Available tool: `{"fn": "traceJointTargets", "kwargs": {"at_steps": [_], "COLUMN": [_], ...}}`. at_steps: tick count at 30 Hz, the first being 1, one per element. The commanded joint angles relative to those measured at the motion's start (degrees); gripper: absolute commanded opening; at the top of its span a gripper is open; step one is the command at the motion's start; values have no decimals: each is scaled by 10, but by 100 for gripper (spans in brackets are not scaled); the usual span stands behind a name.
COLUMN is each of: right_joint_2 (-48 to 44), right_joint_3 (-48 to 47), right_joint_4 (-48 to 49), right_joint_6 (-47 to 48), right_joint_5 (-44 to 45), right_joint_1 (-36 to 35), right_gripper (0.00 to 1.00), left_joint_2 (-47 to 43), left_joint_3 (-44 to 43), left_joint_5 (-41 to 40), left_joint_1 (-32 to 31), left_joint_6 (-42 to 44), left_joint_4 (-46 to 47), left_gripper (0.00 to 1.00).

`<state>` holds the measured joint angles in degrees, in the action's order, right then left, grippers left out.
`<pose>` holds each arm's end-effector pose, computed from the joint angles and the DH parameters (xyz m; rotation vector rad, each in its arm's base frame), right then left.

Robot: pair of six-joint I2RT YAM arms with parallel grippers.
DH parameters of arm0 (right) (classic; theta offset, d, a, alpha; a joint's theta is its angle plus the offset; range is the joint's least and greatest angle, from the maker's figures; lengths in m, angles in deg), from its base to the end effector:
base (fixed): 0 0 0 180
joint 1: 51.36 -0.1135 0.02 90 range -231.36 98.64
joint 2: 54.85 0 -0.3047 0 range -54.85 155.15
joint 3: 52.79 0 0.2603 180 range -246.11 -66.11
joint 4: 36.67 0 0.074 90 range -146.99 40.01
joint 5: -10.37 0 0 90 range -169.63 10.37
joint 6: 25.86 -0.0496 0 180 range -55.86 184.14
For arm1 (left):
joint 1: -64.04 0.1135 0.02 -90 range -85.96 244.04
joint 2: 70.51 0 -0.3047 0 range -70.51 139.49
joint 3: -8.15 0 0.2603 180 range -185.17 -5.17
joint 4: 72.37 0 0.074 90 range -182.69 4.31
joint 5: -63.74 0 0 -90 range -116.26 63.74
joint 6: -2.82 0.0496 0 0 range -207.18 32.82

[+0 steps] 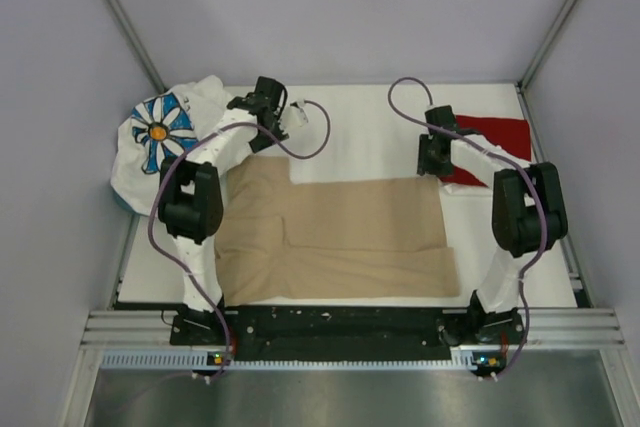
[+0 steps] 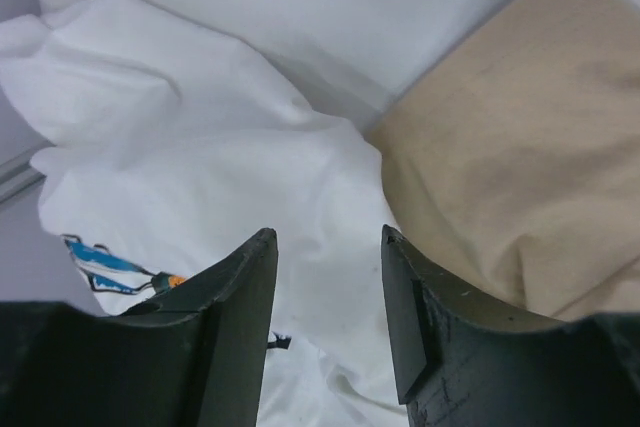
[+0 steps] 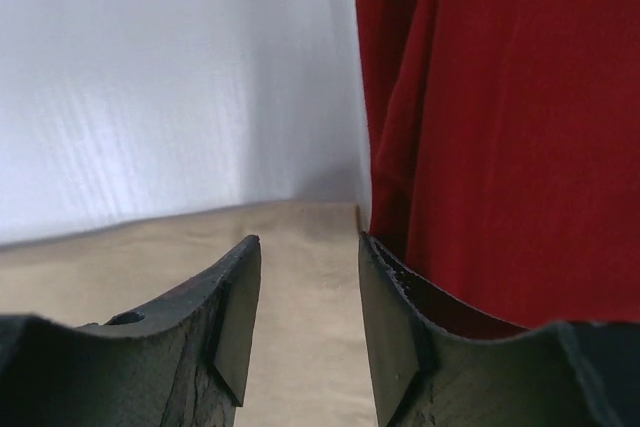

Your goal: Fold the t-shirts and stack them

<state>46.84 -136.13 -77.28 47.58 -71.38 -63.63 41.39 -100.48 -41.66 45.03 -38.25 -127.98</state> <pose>0.3848 0.0764 0.2245 0.1483 2.5786 -0.0019 0.4359 -0.1362 0.2771 1.3903 2.2411 0.5337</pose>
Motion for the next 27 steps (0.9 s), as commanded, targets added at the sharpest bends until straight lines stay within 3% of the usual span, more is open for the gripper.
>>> {"fn": "traceJointTargets", "kwargs": {"at_steps": [1,6,11,20,23,25,27], "right_joint_2": [39,76,112,113,84,64,53], "right_joint_3": [-52,-69,-81,-81,-85,-83,-73], "right_joint_4": [-36,-48,-58,-68,-70,-59,-44], "right_joint_6": [42,64,69,67,72,75,70], "right_joint_5": [65,76,63,37,23,-12,-45], "right_joint_1": [-2,-1,-1,0,-1,-2,-2], "right_gripper": [45,50,51,42,40,40,38], "left_joint_2": [80,118,166,229,230,236,247], "left_joint_3": [-76,-119,-148,-177,-181,-189,-209], "left_joint_5": [59,176,243,237,244,251,258], "left_joint_1": [27,28,27,30,30,31,30], "left_joint_6": [42,57,69,55,55,61,60], "left_joint_4": [-85,-80,-96,-119,-126,-154,-201], "left_gripper": [53,64,73,73,66,51,25]}}
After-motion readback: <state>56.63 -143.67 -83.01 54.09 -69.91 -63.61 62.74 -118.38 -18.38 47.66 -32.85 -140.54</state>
